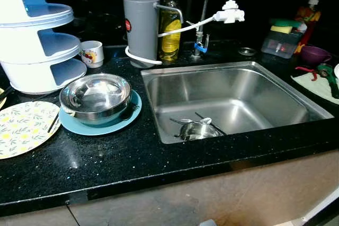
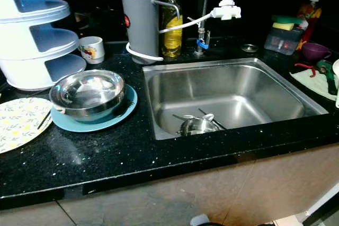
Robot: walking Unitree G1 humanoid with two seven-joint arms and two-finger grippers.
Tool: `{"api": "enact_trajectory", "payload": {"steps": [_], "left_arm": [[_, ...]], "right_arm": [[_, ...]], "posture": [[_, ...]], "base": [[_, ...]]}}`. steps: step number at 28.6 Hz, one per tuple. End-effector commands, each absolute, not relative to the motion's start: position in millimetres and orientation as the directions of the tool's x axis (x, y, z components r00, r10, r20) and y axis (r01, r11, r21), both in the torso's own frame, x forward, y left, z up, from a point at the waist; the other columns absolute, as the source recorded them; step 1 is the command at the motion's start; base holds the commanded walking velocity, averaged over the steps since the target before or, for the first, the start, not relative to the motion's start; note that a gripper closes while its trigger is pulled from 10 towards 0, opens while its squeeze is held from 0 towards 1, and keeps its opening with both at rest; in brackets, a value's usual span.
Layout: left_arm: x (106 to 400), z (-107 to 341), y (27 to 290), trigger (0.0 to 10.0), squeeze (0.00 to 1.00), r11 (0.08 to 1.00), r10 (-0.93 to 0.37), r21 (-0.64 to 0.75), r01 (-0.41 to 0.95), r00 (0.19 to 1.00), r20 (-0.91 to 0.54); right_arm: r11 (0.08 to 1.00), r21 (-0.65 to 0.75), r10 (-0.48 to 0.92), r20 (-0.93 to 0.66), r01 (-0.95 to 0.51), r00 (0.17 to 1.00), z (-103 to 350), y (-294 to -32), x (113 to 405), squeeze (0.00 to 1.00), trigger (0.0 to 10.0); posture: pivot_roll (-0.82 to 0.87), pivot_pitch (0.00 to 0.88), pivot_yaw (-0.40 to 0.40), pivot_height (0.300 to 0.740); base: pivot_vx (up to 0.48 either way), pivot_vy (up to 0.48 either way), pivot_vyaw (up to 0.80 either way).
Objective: Kitchen organization
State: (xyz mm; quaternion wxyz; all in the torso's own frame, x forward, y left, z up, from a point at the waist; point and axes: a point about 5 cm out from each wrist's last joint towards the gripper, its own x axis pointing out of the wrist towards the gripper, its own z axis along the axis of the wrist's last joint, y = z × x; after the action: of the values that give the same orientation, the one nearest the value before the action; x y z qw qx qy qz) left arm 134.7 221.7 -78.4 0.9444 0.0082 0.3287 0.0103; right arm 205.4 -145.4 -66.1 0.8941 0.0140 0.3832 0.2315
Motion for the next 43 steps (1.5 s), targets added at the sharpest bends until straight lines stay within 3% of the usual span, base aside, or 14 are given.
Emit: {"api": "enact_trajectory", "payload": {"steps": [1, 8, 20, 22, 25, 28, 33, 36, 37, 39, 40, 43], "left_arm": [[128, -78, 229, 10.0, 0.0, 0.999, 0.041, 0.036, -0.023, 0.782, -0.622], [118, -81, 237, 10.0, 0.0, 0.997, 0.079, 0.046, -0.065, 0.753, -0.653], [117, -83, 227, 10.0, 0.0, 0.999, -0.006, 0.036, 0.039, 0.749, -0.663], [122, -81, 218, 10.0, 0.0, 0.985, -0.119, 0.015, 0.169, 0.752, -0.649], [122, -80, 214, 10.0, 0.0, 0.967, -0.201, -0.005, 0.256, 0.745, -0.636], [118, -74, 214, 10.0, 0.0, 0.918, -0.344, -0.055, 0.392, 0.721, -0.601], [120, -67, 221, 10.0, 0.0, 0.896, -0.427, -0.147, 0.42, 0.719, -0.548], [120, -57, 227, 10.0, 0.0, 0.832, -0.54, -0.189, 0.521, 0.685, -0.489], [120, -57, 227, 10.0, 0.0, 0.832, -0.54, -0.189, 0.521, 0.685, -0.489], [120, -46, 226, 10.0, 0.0, 0.773, -0.62, -0.191, 0.605, 0.655, -0.432], [120, -46, 226, 10.0, 0.0, 0.773, -0.62, -0.191, 0.605, 0.655, -0.432], [125, -4, 218, 10.0, 0.0, 0.671, -0.732, -0.163, 0.723, 0.611, -0.302]], "right_arm": [[0.896, 0.213, 0.421, -0.683, -0.388, 0.597, -68, -149, 201, 0.0, 10.0], [0.893, 0.214, 0.422, -0.703, -0.395, 0.573, -72, -148, 196, 0.0, 10.0], [0.874, 0.229, 0.457, -0.688, -0.428, 0.564, -70, -148, 196, 0.0, 10.0], [0.854, 0.248, 0.494, -0.661, -0.457, 0.565, -66, -150, 199, 0.0, 10.0], [0.836, 0.261, 0.524, -0.643, -0.483, 0.559, -64, -151, 199, 0.0, 10.0], [0.758, 0.295, 0.624, -0.588, -0.582, 0.515, -57, -151, 199, 0.0, 10.0], [0.691, 0.379, 0.711, -0.509, -0.616, 0.485, -47, -153, 204, 0.0, 10.0], [0.573, 0.426, 0.814, -0.397, -0.7, 0.425, -27, -154, 209, 0.0, 10.0], [0.573, 0.426, 0.814, -0.397, -0.7, 0.425, -27, -154, 209, 0.0, 10.0], [0.477, 0.427, 0.872, -0.339, -0.769, 0.353, -12, -154, 210, 0.0, 10.0], [0.477, 0.427, 0.872, -0.339, -0.769, 0.353, -12, -154, 210, 0.0, 10.0], [0.333, 0.412, 0.933, -0.27, -0.848, 0.236, 17, -156, 211, 0.0, 10.0]], "posture": [[0.05, 0.136, -0.051, 0.74], [0.06, 0.142, -0.06, 0.74], [0.06, 0.135, -0.061, 0.74], [0.06, 0.135, -0.061, 0.74], [0.06, 0.132, -0.063, 0.74], [0.06, 0.131, -0.062, 0.74], [0.06, 0.135, -0.063, 0.74], [0.06, 0.137, -0.066, 0.74], [0.06, 0.137, -0.066, 0.74], [0.06, 0.145, -0.069, 0.74], [0.06, 0.145, -0.069, 0.74], [0.06, 0.152, -0.07, 0.74]], "base": [[0.0, 0.0, 0.0], [0.0, 0.411, 0.0], [0.0, 0.0, 0.0], [0.0, 0.0, 0.0], [0.0, 0.0, 0.0], [0.0, 0.0, 0.0], [0.0, 0.0, 0.0], [0.0, 0.0, 0.0], [0.0, 0.0, 0.0], [0.0, 0.0, 0.0], [0.0, 0.0, 0.0], [0.0, 0.0, 0.0]]}}
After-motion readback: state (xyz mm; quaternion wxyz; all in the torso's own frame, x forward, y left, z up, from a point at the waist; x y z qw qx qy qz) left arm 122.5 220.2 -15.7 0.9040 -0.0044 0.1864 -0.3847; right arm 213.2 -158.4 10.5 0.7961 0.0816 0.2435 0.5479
